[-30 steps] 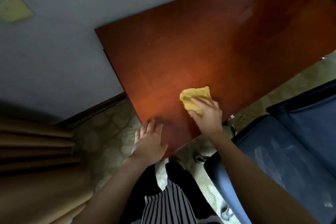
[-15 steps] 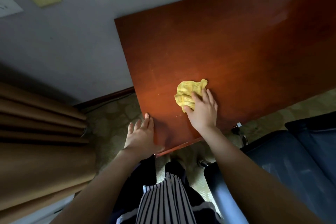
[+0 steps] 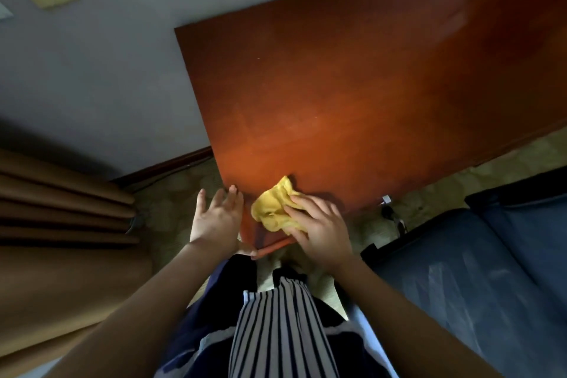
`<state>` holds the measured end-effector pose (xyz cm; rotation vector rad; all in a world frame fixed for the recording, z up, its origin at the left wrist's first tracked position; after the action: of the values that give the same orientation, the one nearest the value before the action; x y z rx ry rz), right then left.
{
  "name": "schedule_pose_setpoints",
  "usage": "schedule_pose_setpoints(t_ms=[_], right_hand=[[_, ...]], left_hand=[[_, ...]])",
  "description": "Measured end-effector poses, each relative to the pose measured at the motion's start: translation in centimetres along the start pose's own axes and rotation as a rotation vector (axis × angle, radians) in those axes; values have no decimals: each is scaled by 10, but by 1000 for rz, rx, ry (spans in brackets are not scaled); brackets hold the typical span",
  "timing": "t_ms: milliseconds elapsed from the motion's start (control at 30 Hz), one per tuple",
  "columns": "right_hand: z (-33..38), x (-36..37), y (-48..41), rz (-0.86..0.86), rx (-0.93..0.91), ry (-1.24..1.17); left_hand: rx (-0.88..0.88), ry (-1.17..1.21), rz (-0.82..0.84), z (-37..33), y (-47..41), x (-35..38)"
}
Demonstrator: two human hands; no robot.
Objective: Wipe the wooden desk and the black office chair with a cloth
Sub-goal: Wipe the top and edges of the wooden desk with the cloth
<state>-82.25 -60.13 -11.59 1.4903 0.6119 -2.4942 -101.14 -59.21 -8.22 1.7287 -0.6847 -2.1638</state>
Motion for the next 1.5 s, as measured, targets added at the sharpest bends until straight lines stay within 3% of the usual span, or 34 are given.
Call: schedule_pose_setpoints(t_ms=[167, 400, 600, 700, 867, 1200, 1367, 1500], right_hand=[[-67, -33, 10, -69, 210, 129], [-171, -91, 5, -99, 714, 228], [-151, -76, -12, -171, 924, 258], [-121, -58, -13, -132, 841, 273], [-58, -26, -11, -30, 552, 235], [73, 23, 2, 296, 68, 36], [65, 14, 2, 265, -241, 86], [18, -1, -7, 297, -146, 93]], left_hand=[[-8, -4, 6, -4, -2, -1], [-16, 93, -5, -3, 1, 3], [-5, 154, 7, 7, 3, 8], [-1, 167, 0, 11, 3, 11], [25, 193, -51, 13, 0, 13], [-26, 457, -325, 41, -10, 7], [-45, 529, -317, 47, -7, 10], [-60, 561, -257, 48, -8, 12]])
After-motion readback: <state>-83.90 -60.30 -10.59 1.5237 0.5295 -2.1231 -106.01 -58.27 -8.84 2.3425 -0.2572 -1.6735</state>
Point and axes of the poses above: each hand's wrist, its own y-axis away from the middle knuckle, its own x-axis out of the palm, z = x × y, the point moved 3 cm from there along -y, towards the middle knuckle, and after that the axes turned 5 degrees about -z, right-handed, at the moved point
